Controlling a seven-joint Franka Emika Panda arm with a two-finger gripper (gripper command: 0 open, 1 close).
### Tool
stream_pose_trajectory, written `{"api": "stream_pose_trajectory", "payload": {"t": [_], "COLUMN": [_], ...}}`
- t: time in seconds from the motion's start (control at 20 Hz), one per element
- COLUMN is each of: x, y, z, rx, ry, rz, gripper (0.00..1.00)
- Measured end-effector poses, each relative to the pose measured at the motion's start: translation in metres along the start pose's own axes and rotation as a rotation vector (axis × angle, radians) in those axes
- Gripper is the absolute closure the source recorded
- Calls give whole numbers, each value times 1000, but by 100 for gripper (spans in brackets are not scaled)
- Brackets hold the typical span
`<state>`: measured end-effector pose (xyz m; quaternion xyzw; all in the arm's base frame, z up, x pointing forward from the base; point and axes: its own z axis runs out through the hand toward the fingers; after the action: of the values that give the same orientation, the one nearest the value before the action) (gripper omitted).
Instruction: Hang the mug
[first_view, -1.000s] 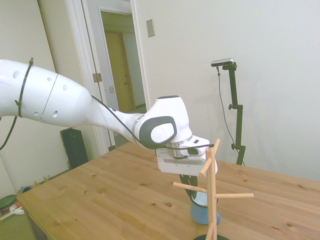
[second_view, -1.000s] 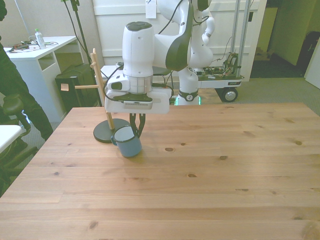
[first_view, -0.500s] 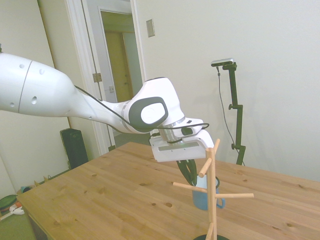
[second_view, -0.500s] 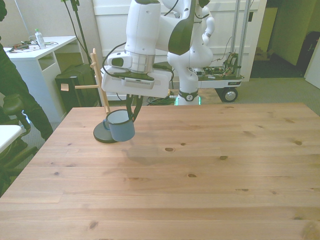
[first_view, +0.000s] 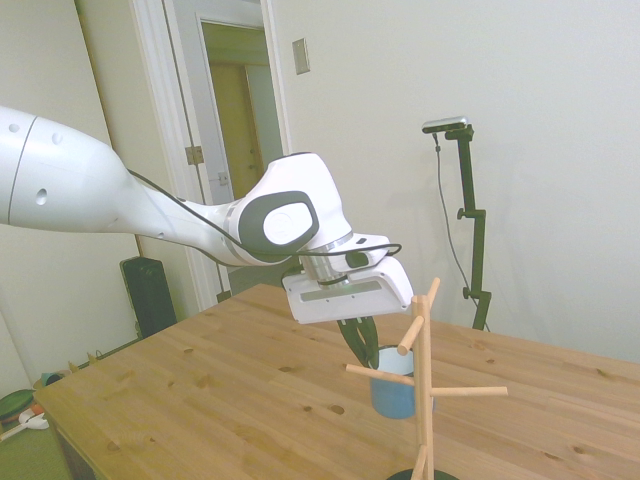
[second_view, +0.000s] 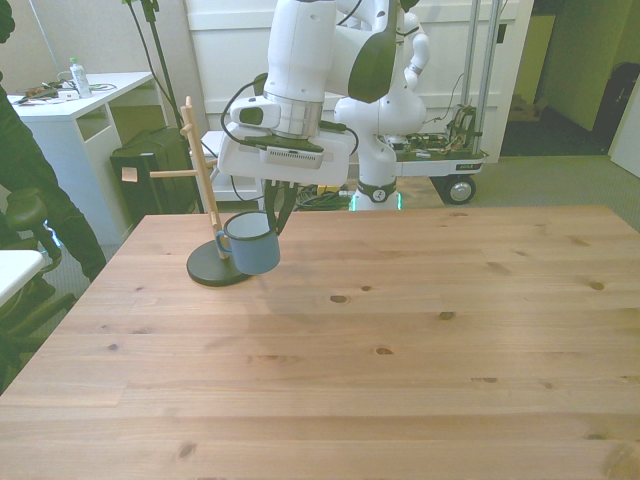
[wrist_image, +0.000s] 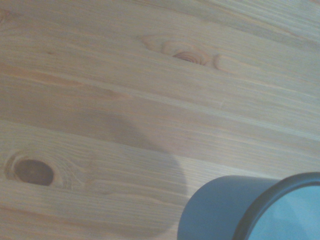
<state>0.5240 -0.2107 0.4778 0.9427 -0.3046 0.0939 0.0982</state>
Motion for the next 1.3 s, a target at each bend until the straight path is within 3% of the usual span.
{"api": "stream_pose_trajectory", "payload": {"t": [0.5, 1.3], "x": [-2, -25], "y": [15, 18], "z": [-19, -4], "rx": [-10, -59], "ry": [37, 53], "rz": [-5, -79], "gripper": [100, 100]}}
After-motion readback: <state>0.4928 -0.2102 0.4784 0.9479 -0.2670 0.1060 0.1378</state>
